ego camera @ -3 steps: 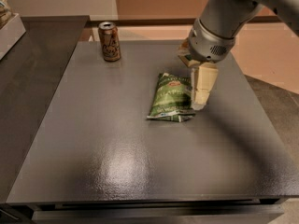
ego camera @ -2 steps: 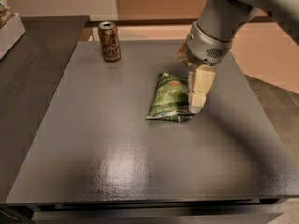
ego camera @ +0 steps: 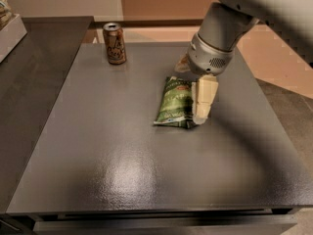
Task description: Pick green jalapeno chip bag
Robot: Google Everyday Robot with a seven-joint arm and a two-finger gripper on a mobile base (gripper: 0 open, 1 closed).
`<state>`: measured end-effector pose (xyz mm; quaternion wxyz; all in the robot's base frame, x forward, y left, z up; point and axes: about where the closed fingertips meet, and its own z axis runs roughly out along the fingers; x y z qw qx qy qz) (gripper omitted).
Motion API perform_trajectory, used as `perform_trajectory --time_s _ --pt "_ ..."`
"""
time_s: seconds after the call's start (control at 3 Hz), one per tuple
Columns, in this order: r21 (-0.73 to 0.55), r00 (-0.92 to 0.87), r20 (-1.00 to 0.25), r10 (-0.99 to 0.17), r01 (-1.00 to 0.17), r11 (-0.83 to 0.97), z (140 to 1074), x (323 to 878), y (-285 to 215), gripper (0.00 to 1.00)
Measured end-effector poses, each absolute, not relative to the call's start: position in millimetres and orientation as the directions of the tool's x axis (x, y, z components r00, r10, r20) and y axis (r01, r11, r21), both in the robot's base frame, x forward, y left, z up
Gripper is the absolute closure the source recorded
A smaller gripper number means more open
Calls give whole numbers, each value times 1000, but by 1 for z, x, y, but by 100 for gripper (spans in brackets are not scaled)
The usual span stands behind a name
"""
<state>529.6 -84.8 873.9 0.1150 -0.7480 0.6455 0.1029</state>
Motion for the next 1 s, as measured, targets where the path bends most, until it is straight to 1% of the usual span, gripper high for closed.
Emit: perform_trajectory --time_s 0.67,1.0 --pt "-14 169 -265 -949 -985 -171 855 535 -90 0" --pt "-20 199 -254 -946 -979 -201 854 532 -87 24"
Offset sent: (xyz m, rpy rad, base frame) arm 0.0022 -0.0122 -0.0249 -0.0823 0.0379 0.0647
